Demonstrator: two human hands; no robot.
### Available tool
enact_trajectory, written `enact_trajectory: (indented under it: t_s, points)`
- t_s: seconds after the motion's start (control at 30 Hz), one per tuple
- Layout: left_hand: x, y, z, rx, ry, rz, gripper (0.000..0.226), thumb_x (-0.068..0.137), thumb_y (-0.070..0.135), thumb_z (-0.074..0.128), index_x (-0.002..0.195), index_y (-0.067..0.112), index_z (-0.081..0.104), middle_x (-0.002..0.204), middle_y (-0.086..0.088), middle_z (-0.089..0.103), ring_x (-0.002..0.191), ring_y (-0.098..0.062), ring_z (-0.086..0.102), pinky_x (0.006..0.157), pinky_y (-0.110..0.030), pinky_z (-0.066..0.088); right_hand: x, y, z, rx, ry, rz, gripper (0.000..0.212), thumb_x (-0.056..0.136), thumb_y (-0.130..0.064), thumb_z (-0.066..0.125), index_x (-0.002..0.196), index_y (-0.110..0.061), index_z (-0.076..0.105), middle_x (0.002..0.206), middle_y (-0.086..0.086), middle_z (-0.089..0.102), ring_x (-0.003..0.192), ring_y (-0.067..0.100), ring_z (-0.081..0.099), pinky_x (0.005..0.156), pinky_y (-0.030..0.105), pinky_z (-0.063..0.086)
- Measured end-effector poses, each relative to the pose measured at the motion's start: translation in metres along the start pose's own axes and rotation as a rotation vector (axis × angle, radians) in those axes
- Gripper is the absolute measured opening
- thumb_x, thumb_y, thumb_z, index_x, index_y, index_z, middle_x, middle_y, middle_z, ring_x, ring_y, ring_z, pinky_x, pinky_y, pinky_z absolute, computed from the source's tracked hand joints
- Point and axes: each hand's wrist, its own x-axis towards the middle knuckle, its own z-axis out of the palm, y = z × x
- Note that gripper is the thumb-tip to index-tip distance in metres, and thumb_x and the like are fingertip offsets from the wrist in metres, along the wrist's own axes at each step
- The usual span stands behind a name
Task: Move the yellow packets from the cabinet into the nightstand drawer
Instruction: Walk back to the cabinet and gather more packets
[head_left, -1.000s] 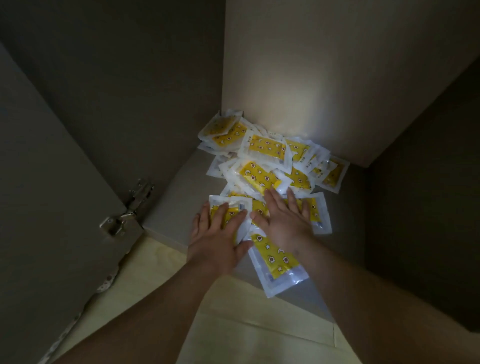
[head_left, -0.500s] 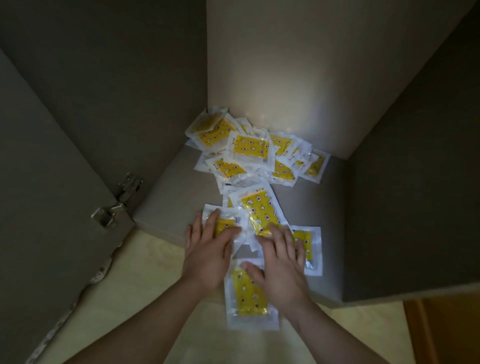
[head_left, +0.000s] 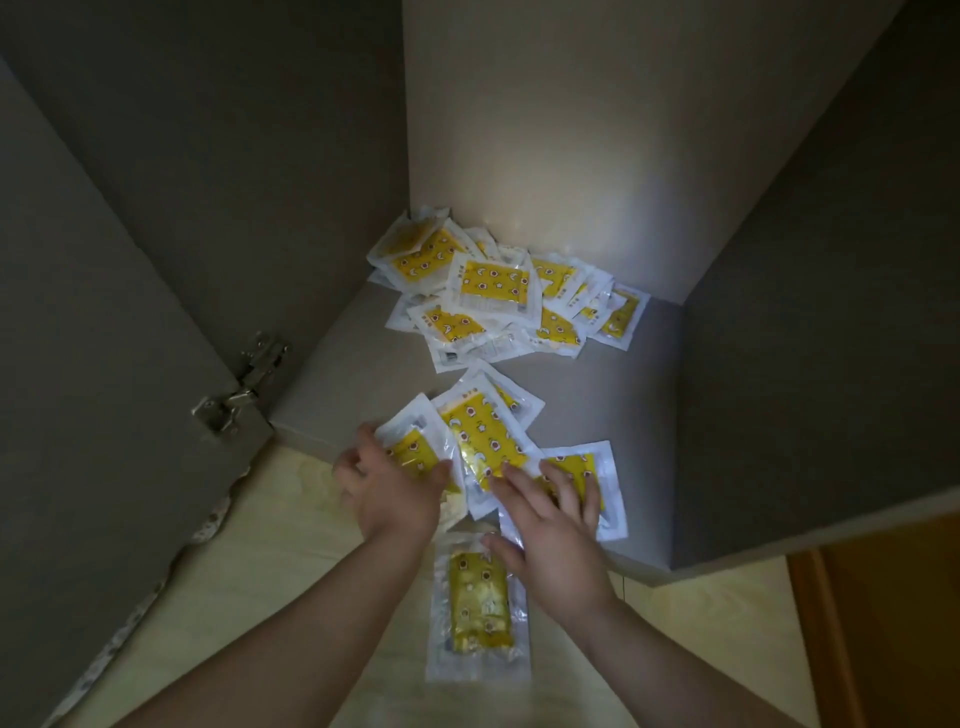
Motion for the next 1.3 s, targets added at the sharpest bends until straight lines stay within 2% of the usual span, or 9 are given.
enact_trajectory:
  t_s: [0.2, 0.33, 0.43, 0.57, 0.77, 1.07, 1.13, 1.2, 1.3]
  points:
    - [-0.005, -0.002, -0.006, -0.223, -0.033, -0.085, 0.087, 0.073, 0.017, 0.079, 0.143, 0.02, 0.026, 0.143, -0.015, 0.02, 0.114, -0.029, 0.045, 0.094, -0.024, 0.036, -0.013, -0.008, -0.004, 0.36, 0.073, -0.163, 0.027, 0.083, -0.038, 0.051, 0.107, -0.027, 0.059, 0.112, -0.011, 0.066, 0.113, 0.014, 0.046, 0.101, 0.039, 0.027]
    - [-0.002, -0.01, -0.009, -0.296, -0.039, -0.199, 0.091, 0.069, 0.018, 0.082, 0.141, 0.028, 0.026, 0.139, -0.015, 0.031, 0.096, -0.027, 0.048, 0.089, -0.031, 0.043, 0.01, -0.011, -0.029, 0.713, 0.129, 0.136, 0.033, 0.082, -0.027, 0.044, 0.103, -0.014, 0.065, 0.111, 0.005, 0.065, 0.107, 0.014, 0.053, 0.095, 0.006, 0.032]
    - [0.004, -0.02, -0.007, -0.35, -0.132, -0.181, 0.097, 0.067, 0.017, 0.084, 0.141, 0.032, 0.023, 0.134, -0.012, 0.046, 0.109, -0.032, 0.055, 0.094, -0.045, 0.049, 0.04, -0.01, -0.038, 0.425, -0.092, 0.236, 0.049, 0.091, -0.039, 0.044, 0.138, -0.026, 0.043, 0.153, -0.006, 0.03, 0.142, 0.019, 0.02, 0.114, 0.031, 0.014]
    - [0.001, -0.032, -0.016, -0.266, -0.273, -0.059, 0.096, 0.068, 0.012, 0.083, 0.142, 0.029, 0.025, 0.131, -0.005, 0.05, 0.109, -0.029, 0.057, 0.093, -0.046, 0.05, 0.038, -0.017, -0.026, 0.19, -0.407, 0.198, 0.058, 0.098, -0.049, 0.027, 0.15, -0.035, 0.008, 0.159, -0.012, -0.008, 0.145, 0.019, -0.018, 0.116, 0.042, -0.01]
    - [-0.014, -0.066, -0.031, -0.098, -0.407, 0.085, 0.076, 0.067, 0.007, 0.082, 0.13, 0.02, 0.041, 0.117, -0.001, 0.056, 0.103, -0.022, 0.059, 0.088, -0.038, 0.051, -0.025, -0.026, -0.007, 0.02, -0.242, -0.005, 0.055, 0.087, -0.045, 0.034, 0.133, -0.015, 0.045, 0.141, 0.005, 0.05, 0.134, 0.03, 0.031, 0.11, 0.042, 0.013]
    - [-0.021, -0.083, -0.027, 0.308, -0.502, 0.041, 0.073, 0.07, 0.022, 0.081, 0.133, 0.017, 0.045, 0.128, -0.014, 0.049, 0.112, -0.027, 0.053, 0.085, -0.023, 0.04, -0.02, -0.034, -0.02, 0.016, 0.019, -0.012, 0.041, 0.077, -0.034, 0.044, 0.109, -0.022, 0.067, 0.088, -0.002, 0.064, 0.088, 0.019, 0.044, 0.081, 0.032, 0.029]
    - [-0.022, -0.08, -0.03, 0.39, -0.511, 0.045, 0.073, 0.072, 0.025, 0.079, 0.135, 0.02, 0.042, 0.13, -0.014, 0.041, 0.11, -0.028, 0.052, 0.086, -0.023, 0.039, 0.003, -0.036, -0.028, 0.006, -0.004, 0.075, 0.045, 0.08, -0.036, 0.047, 0.121, -0.024, 0.059, 0.111, 0.006, 0.06, 0.102, 0.025, 0.051, 0.087, 0.034, 0.033]
    - [-0.021, -0.078, -0.033, 0.412, -0.496, 0.025, 0.072, 0.073, 0.027, 0.078, 0.135, 0.02, 0.041, 0.13, -0.013, 0.035, 0.11, -0.029, 0.051, 0.089, -0.026, 0.04, 0.021, -0.038, -0.031, -0.001, -0.19, 0.135, 0.055, 0.092, -0.041, 0.044, 0.144, -0.028, 0.033, 0.149, 0.009, 0.029, 0.136, 0.032, 0.028, 0.107, 0.04, 0.023]
    - [-0.019, -0.075, -0.04, 0.371, -0.439, -0.038, 0.069, 0.075, 0.028, 0.076, 0.134, 0.018, 0.042, 0.131, -0.015, 0.032, 0.106, -0.029, 0.05, 0.088, -0.028, 0.042, 0.012, -0.039, -0.022, 0.019, -0.323, 0.111, 0.063, 0.092, -0.04, 0.049, 0.148, -0.027, 0.024, 0.157, 0.008, 0.017, 0.144, 0.032, 0.014, 0.114, 0.046, 0.014]
